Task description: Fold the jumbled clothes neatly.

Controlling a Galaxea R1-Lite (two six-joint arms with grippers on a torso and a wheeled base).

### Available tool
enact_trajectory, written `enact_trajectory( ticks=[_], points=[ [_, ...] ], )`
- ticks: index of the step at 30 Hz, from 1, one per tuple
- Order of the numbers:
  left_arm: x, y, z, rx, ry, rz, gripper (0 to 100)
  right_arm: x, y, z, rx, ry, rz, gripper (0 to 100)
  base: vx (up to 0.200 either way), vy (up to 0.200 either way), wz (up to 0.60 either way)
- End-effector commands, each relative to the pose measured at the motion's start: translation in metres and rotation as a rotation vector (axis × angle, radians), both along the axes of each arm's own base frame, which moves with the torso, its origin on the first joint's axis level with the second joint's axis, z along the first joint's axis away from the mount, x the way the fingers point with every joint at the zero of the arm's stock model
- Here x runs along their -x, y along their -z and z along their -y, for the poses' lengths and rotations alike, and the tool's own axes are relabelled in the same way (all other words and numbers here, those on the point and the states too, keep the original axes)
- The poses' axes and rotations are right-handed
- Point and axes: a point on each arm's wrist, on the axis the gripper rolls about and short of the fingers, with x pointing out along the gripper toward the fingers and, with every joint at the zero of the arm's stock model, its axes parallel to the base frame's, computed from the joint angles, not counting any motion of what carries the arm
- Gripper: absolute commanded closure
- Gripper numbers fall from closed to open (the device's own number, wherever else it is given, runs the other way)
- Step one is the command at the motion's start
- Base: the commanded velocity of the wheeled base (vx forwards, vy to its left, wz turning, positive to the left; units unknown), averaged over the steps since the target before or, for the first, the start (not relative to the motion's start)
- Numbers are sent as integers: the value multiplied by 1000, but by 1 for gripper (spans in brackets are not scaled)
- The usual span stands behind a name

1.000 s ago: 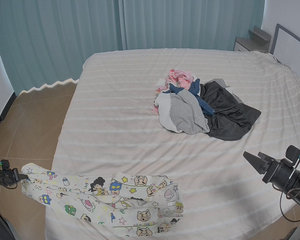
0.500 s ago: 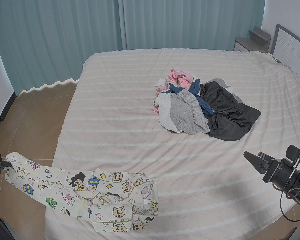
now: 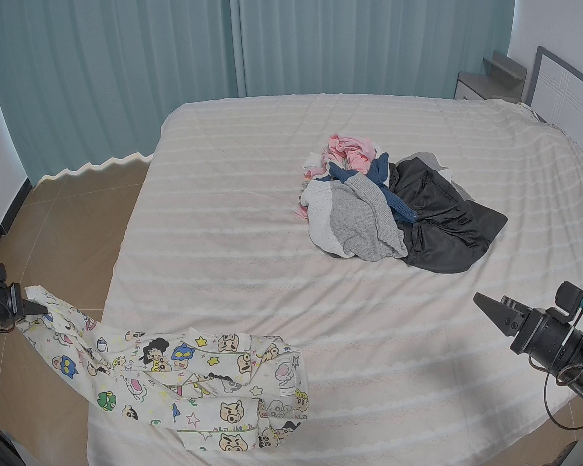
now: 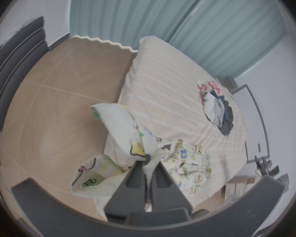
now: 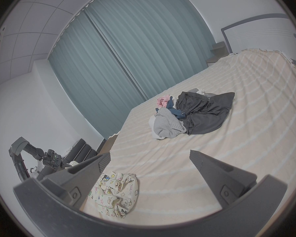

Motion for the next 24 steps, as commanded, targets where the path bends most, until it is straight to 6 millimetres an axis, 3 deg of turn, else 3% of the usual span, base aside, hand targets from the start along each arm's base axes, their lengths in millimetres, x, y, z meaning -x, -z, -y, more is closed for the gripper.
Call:
enact_trajectory(
  ticks=[1, 9, 11, 18, 24],
  points=[
    [10, -13, 57, -41, 141, 8, 100, 2, 4, 2, -8, 10, -23, 0, 0, 0, 0],
    [11, -16, 105, -32, 277, -10, 100, 2, 3, 3, -8, 14, -20, 0, 0, 0, 0],
    [6, -17, 126, -39, 329, -34, 100, 2, 3, 3, -5, 14, -19, 0, 0, 0, 0],
    [-8, -17, 170, -69, 370, -61, 100, 3, 2, 3, -4, 13, -9, 0, 0, 0, 0],
    [-28, 0, 206, -84, 377, -70, 100, 3, 2, 3, -3, 13, -10, 0, 0, 0, 0]
  ],
)
